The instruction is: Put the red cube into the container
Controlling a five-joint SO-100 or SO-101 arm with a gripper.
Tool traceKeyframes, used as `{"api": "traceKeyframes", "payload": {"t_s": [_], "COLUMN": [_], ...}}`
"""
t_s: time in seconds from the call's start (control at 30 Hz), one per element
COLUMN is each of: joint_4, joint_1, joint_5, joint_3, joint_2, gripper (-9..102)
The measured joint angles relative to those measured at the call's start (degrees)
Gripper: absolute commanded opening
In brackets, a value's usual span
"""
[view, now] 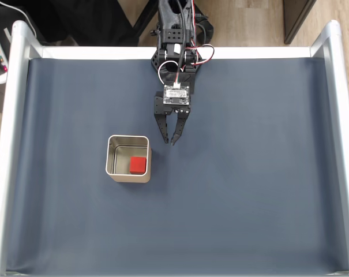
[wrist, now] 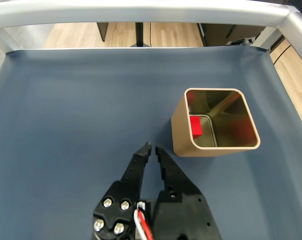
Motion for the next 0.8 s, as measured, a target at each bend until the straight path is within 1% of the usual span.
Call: {"api": "traceKeyframes", "payload": {"t_s": [0.3, 0.6, 0.8], "joint_4": [10.02, 21.53, 25.49], "joint_1": [-0.35, -0.70, -0.70], "joint_5": [3.16, 3.34, 4.83], "joint_3": [0.09, 0.09, 0.09], "joint_2": [0.44, 0.44, 0.44], "gripper": [0, 0, 0]}}
